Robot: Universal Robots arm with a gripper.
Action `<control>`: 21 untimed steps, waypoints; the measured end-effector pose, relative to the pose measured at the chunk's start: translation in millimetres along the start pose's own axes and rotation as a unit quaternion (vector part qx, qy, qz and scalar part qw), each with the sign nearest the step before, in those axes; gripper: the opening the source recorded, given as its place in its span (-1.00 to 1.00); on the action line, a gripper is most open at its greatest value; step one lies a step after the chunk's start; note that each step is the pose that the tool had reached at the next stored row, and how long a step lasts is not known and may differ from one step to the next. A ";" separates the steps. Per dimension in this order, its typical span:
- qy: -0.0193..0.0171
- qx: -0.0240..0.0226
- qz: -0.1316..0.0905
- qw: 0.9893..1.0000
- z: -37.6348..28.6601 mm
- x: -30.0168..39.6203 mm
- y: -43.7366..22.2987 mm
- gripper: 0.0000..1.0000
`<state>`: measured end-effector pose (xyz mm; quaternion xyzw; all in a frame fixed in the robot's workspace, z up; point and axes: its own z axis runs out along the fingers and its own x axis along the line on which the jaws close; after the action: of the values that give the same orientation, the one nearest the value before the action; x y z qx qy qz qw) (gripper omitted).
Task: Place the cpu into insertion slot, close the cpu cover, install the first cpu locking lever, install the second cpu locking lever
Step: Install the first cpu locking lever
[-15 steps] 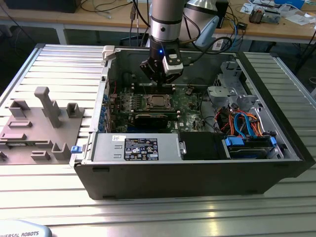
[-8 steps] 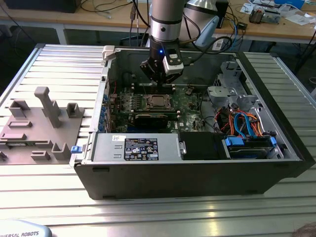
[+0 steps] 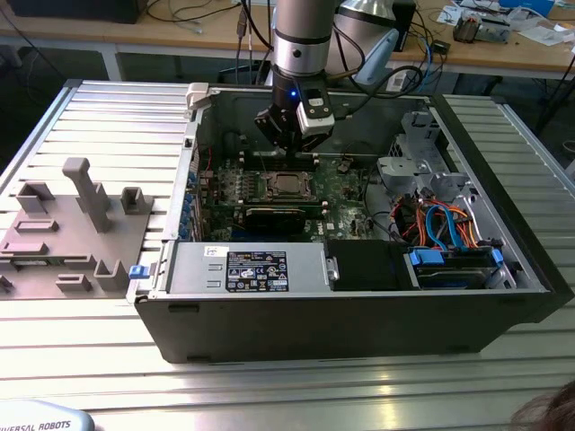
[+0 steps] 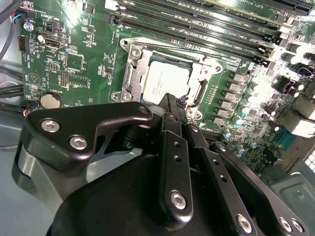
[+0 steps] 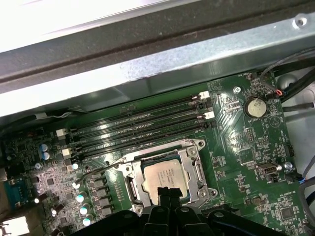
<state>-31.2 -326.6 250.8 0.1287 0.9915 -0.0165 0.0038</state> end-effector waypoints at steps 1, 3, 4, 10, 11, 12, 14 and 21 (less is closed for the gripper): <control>0.000 0.000 0.000 1.000 0.0 0.0 0.0 -0.79; 0.000 0.000 -0.001 1.000 0.0 0.0 0.0 -0.79; 0.000 0.000 -0.001 1.000 0.0 0.0 0.0 -0.79; 0.000 0.000 -0.005 1.000 0.0 0.0 0.0 -0.79; 0.000 0.000 -0.005 1.000 0.0 0.0 0.0 -0.79; 0.000 0.000 -0.005 1.000 0.0 0.0 0.0 -0.79; 0.000 0.000 -0.006 1.000 0.0 0.0 0.0 -0.79; 0.000 0.000 -0.009 1.000 0.0 0.0 0.0 -0.79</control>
<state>-31.2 -326.6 250.8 0.1197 0.9927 -0.0165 0.0039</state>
